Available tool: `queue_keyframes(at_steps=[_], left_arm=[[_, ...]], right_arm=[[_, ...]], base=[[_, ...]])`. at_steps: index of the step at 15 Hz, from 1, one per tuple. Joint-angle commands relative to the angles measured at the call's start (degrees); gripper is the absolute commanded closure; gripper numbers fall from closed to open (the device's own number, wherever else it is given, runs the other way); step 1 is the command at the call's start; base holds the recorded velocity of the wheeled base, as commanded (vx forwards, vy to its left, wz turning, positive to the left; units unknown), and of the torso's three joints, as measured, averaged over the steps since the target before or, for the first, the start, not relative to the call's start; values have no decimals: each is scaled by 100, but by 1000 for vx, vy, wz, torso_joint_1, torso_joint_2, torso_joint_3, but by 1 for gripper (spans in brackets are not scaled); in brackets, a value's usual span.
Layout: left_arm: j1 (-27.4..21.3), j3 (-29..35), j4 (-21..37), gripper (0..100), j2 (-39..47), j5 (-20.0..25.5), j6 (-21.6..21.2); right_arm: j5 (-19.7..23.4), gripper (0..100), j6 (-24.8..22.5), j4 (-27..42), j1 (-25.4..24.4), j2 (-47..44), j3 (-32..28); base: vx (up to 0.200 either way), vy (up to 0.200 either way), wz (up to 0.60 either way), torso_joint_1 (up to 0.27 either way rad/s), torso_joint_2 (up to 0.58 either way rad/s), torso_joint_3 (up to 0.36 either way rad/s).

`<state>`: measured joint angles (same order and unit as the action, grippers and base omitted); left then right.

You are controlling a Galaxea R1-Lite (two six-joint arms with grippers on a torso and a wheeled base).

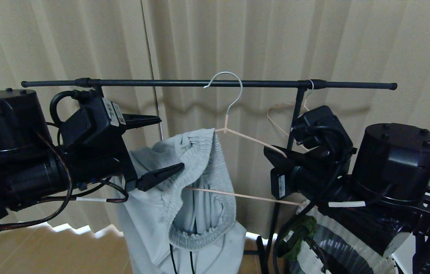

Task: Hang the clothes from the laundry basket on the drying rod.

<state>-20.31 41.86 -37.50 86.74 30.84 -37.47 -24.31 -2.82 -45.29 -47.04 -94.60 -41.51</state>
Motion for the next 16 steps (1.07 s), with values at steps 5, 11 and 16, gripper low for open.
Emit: queue_keyframes(at_steps=[5,11,16], left_arm=[[18,15,-3,0,265,1,3],[18,15,-12,100,282,1,3],[18,-20,-12,100,282,-17,30]], right_arm=[[242,100,-88,-261,-191,-23,11],[453,100,-175,-463,-200,-41,90],[453,100,-202,-586,-200,-67,117]], base=[[0,0,0,0,0,0],[0,0,0,0,0,0],[0,0,0,0,0,0]])
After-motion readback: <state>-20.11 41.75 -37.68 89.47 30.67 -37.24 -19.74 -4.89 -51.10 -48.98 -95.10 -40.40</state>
